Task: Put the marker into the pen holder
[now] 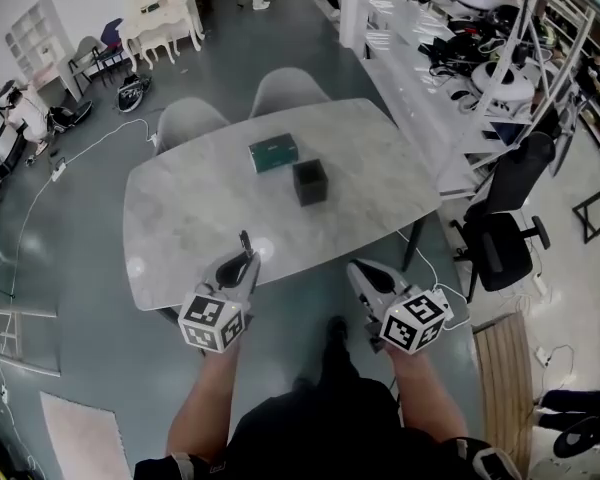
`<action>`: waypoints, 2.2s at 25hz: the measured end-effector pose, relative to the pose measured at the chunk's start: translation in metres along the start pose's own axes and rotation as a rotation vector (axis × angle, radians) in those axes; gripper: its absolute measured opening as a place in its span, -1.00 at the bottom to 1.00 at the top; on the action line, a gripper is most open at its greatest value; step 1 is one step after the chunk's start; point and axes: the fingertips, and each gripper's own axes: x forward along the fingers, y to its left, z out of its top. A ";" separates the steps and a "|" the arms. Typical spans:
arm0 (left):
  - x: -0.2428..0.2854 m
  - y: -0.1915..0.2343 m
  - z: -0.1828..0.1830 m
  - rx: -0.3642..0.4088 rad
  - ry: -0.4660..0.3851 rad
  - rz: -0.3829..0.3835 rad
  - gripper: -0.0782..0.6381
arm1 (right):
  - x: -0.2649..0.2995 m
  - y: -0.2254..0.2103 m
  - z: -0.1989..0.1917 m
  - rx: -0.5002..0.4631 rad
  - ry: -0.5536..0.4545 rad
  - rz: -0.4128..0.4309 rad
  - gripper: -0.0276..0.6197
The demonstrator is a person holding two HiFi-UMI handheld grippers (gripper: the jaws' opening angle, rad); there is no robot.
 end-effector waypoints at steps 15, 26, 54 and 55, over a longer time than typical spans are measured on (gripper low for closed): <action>0.186 0.033 0.046 0.040 0.042 0.025 -0.65 | 0.121 -0.144 0.081 -0.006 0.037 0.147 -0.91; 0.234 0.088 0.072 0.001 -0.001 -0.056 -0.65 | 0.176 -0.151 0.097 -0.026 0.084 0.106 -0.91; 0.363 0.109 0.008 -0.084 0.084 -0.292 -0.65 | 0.214 -0.221 0.082 -0.007 0.160 -0.097 -0.91; 0.368 0.109 0.004 -0.087 0.098 -0.290 -0.65 | 0.216 -0.225 0.083 -0.005 0.162 -0.093 -0.91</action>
